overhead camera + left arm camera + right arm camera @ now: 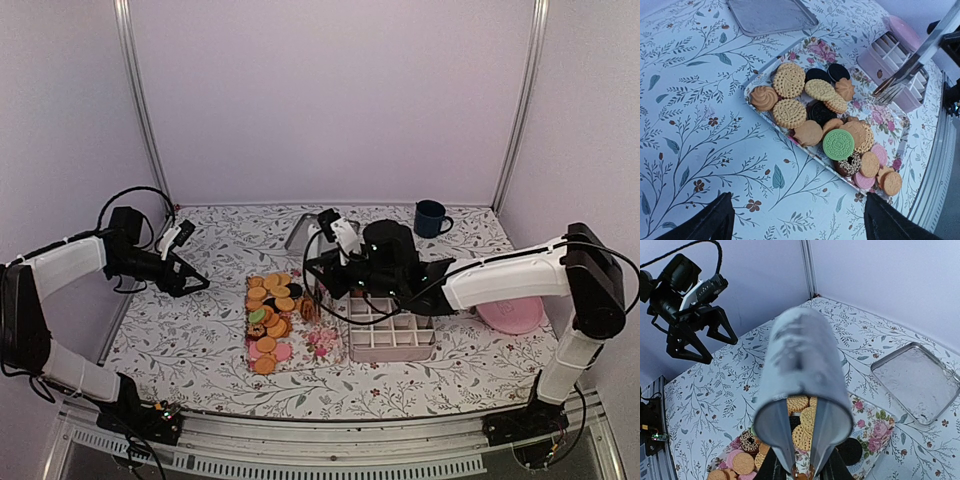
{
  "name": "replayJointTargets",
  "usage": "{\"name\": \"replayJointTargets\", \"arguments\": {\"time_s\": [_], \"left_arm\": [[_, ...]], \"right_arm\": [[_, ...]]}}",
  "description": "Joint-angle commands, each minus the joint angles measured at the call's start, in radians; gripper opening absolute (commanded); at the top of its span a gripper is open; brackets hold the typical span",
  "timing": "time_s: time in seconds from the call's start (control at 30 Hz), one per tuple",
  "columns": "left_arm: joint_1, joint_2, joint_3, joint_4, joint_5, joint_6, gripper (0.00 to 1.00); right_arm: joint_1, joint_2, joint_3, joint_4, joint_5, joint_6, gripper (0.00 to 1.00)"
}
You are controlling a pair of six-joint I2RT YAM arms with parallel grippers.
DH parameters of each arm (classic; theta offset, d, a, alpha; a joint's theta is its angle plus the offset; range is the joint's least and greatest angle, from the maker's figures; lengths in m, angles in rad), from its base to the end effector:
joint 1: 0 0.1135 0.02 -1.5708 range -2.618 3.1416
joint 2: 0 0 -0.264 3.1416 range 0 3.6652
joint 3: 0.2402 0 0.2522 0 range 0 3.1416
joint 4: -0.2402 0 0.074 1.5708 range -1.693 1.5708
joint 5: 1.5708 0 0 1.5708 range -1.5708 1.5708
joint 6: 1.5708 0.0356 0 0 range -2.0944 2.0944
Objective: Pack the cookies
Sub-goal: Pick up the fake cookies from the plate, then place the fake cookies in the empty pocket of the box.
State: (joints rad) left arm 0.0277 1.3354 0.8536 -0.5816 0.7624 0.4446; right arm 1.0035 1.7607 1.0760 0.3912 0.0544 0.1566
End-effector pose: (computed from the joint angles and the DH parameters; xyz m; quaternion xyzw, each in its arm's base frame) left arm 0.2524 -0.0176 0.2227 0.2773 0.8597 -0.2956 0.3108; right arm 0.2179 0.3383 0.2326 -0.3150 0.7384 0.3083 0.5104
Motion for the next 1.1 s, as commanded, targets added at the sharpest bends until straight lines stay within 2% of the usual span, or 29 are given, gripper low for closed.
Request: {"name": "replayJointTargets", "arguments": {"time_s": [0.0, 0.4, 0.77, 0.93, 1.07], "left_arm": [[0.009, -0.015, -0.001, -0.004, 0.011, 0.014, 0.9], [0.01, -0.018, 0.0, -0.004, 0.012, 0.012, 0.9], [0.009, -0.017, 0.002, -0.004, 0.012, 0.007, 0.9], [0.009, -0.022, 0.002, -0.006, 0.01, 0.006, 0.9], [0.009, -0.022, 0.002, -0.006, 0.01, 0.005, 0.91]], "right_arm": [[0.005, -0.124, 0.006, 0.014, 0.059, -0.047, 0.06], [-0.062, -0.307, -0.114, -0.046, 0.145, -0.12, 0.05], [-0.064, -0.332, -0.191, -0.062, 0.146, -0.088, 0.09], [-0.064, -0.323, -0.19, -0.062, 0.15, -0.091, 0.14], [-0.066, -0.323, -0.192, -0.063, 0.161, -0.099, 0.27]]}}
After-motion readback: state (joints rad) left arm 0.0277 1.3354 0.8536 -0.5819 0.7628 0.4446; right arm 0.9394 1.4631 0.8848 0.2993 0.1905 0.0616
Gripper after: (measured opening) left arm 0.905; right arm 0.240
